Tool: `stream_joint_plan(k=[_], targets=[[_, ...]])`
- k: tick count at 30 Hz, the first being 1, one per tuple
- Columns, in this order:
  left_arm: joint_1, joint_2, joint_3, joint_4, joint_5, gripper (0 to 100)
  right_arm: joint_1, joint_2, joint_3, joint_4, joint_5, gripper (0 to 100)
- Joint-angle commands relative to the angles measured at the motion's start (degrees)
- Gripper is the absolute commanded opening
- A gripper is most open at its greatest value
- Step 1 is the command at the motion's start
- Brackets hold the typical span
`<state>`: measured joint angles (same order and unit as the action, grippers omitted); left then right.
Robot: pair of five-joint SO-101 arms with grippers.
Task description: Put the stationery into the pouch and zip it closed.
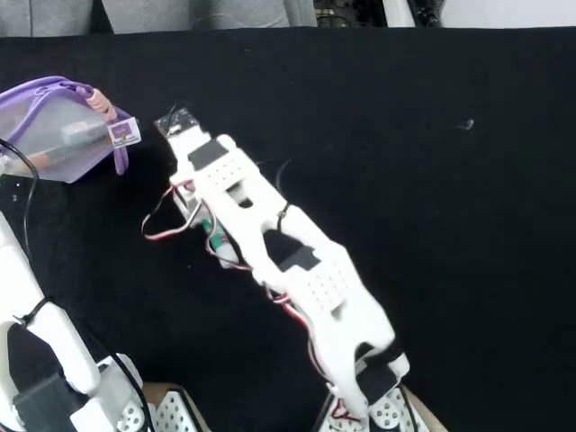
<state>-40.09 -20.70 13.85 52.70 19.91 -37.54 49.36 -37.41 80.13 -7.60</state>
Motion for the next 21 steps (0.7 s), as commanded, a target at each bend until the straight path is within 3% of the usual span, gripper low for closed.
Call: stream_joint_plan(k=[1,9,15,21], targets=[[2.42,2.29,-1.1,2.9,0.0,3,3.43,-1.27,-8.92,7.03,-0.62,1.1],[12.53,2.29,-11.21,15.3,0.18,3,12.48,-5.76,-27.82,20.31,-0.62,1.1],[23.69,2.29,-18.86,23.91,0.35,3,20.4,-10.51,-32.4,20.84,-0.62,1.1],[28.0,2.64,-20.0,24.53,0.35,3,21.98,-18.59,-33.1,19.6,-0.62,1.1]])
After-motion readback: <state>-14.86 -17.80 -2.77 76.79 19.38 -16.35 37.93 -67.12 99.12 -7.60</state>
